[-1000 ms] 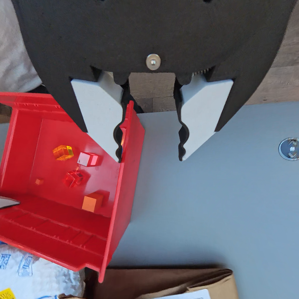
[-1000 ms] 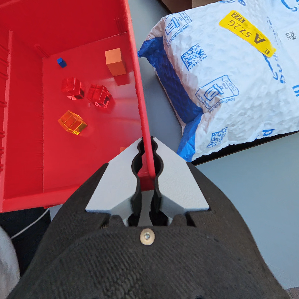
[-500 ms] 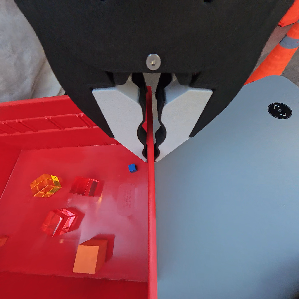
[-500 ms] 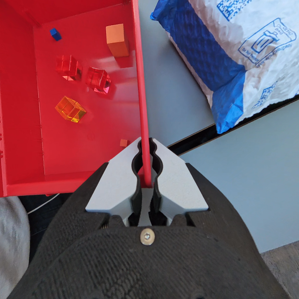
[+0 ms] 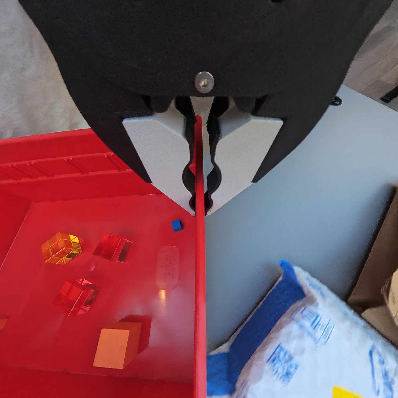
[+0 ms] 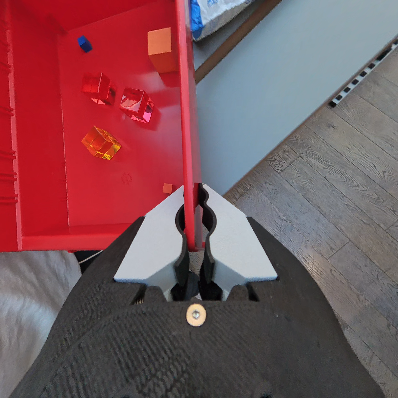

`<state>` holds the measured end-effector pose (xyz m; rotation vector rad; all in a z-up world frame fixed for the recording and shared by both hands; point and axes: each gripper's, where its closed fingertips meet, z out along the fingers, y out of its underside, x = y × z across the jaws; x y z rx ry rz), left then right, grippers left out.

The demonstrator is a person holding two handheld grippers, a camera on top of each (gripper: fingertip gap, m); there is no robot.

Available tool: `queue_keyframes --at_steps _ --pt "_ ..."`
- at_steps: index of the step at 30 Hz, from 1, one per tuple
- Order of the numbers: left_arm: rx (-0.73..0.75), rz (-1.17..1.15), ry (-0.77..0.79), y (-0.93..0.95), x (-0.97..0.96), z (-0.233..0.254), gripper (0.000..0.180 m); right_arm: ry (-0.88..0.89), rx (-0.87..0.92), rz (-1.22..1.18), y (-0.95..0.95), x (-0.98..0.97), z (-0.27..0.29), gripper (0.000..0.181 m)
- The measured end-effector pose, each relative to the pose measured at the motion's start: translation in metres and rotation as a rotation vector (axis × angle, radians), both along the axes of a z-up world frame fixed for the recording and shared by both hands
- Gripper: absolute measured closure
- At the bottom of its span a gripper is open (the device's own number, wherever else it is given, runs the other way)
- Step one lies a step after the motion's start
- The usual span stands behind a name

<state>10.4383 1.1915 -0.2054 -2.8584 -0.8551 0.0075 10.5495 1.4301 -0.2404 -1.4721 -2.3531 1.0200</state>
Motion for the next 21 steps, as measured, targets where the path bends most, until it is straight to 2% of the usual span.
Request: queue_keyframes --at_steps 13,21 --pt "0.044 -0.205 -0.004 0.297 0.111 -0.018 0.180 -0.045 0.080 -0.259 0.266 0.165 0.011 0.178" --pt "0.014 -0.263 -0.043 0.354 0.133 -0.029 0.180 -0.086 0.039 -0.327 0.306 0.197 0.000 0.178"
